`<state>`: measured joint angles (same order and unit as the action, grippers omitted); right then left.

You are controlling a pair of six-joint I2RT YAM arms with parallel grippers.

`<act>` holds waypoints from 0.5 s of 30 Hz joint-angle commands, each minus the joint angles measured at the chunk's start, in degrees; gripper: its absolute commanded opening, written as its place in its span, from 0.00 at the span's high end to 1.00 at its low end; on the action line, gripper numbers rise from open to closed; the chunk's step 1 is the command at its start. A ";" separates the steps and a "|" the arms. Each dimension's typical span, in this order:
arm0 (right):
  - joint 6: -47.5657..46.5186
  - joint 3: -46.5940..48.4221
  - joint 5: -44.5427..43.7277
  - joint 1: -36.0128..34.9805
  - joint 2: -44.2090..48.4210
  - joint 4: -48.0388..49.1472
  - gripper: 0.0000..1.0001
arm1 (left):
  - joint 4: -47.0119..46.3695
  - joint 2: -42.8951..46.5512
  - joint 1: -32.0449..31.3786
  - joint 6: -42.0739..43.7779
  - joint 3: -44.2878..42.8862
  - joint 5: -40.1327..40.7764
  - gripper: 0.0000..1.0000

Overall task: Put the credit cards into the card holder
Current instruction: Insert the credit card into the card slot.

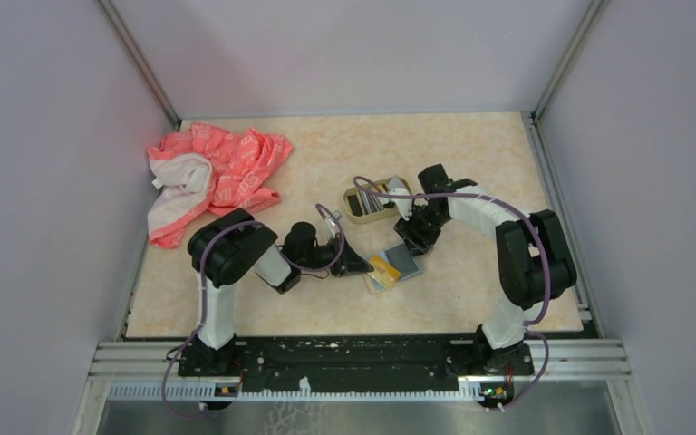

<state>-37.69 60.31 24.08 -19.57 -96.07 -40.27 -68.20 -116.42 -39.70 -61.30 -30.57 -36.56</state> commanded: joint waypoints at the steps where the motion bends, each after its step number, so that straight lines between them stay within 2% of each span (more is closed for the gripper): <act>1: -0.01 1.45 0.85 0.32 0.36 -0.25 0.52 | 3.42 1.35 0.16 0.69 -1.50 0.81 1.00; 15: -0.01 1.41 1.24 0.32 0.90 -0.25 0.51 | 7.27 1.46 0.06 2.07 -4.75 -0.50 1.00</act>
<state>-37.69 60.31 24.12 -19.57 -96.07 -40.29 -62.54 -114.89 -39.70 -60.58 -33.58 -36.45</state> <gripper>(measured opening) 0.486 0.007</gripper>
